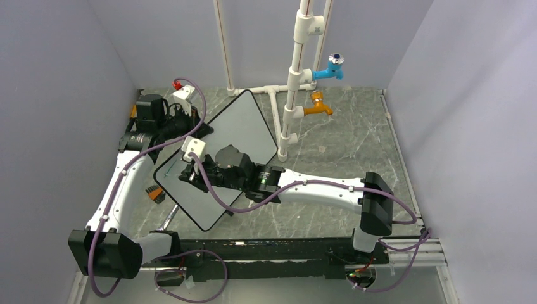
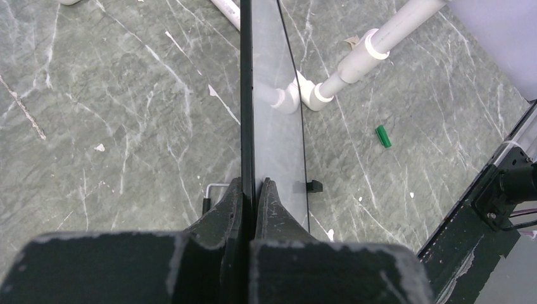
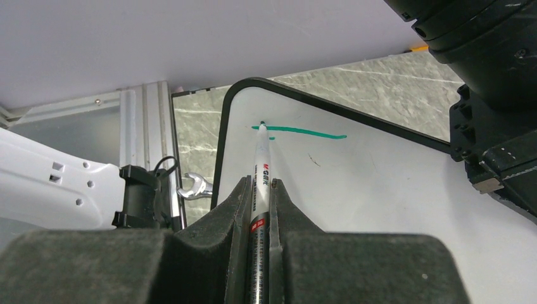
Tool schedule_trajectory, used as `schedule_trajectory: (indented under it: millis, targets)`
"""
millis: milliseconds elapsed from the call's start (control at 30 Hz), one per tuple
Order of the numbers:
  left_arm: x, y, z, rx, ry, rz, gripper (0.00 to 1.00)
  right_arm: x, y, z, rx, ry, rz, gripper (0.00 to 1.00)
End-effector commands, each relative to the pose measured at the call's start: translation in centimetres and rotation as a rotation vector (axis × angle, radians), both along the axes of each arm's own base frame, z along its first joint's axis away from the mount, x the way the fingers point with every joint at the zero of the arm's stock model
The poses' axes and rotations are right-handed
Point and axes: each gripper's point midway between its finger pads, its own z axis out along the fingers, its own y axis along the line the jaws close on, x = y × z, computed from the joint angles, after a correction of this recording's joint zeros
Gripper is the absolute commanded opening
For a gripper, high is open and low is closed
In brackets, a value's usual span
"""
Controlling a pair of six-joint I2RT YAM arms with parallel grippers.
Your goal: Write a sentence on the whiteboard
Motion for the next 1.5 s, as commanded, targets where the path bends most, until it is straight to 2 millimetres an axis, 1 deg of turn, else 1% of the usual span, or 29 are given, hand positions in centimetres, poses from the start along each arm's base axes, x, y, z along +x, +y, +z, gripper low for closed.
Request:
schedule_trajectory:
  millis: [0, 333, 600, 767, 867, 967, 1133, 1267, 1333, 1467]
  targets:
    - [0.4, 2.6, -4.1, 0.188, 0.029, 0.061, 0.0, 0.2, 0.4, 1.9, 0.041, -0.018, -0.009, 0.0]
    - [0.3, 2.6, -4.1, 0.189, 0.028, 0.062, 0.0, 0.1, -1.2, -0.6, -0.009, 0.006, -0.031, 0.0]
    - [0.4, 2.6, -4.1, 0.19, 0.027, 0.063, 0.0, 0.2, -2.7, -3.3, -0.069, 0.023, -0.065, 0.0]
    - [0.4, 2.6, -4.0, 0.189, 0.026, 0.062, 0.0, 0.0, -3.7, -4.5, -0.095, 0.052, -0.082, 0.0]
    - [0.4, 2.6, -4.0, 0.189, 0.027, 0.062, 0.0, -0.2, -4.2, -4.4, -0.098, 0.055, -0.078, 0.0]
    - [0.4, 2.6, -4.1, 0.19, 0.027, 0.063, 0.0, -0.8, -4.4, -3.6, -0.086, 0.054, -0.047, 0.0]
    - [0.3, 2.6, -4.1, 0.19, 0.028, 0.063, 0.0, -2.3, -4.4, -0.8, -0.024, 0.039, 0.033, 0.0]
    - [0.3, 2.6, -4.0, 0.191, 0.026, 0.064, 0.0, -2.7, -4.0, 1.2, 0.027, 0.028, 0.066, 0.0]
    - [0.3, 2.6, -4.0, 0.19, 0.026, 0.065, 0.0, -2.7, -3.5, 1.5, 0.034, 0.025, 0.069, 0.0]
    - [0.3, 2.6, -4.1, 0.189, 0.028, 0.063, 0.0, -2.0, -2.6, 1.4, 0.029, 0.024, 0.05, 0.0]
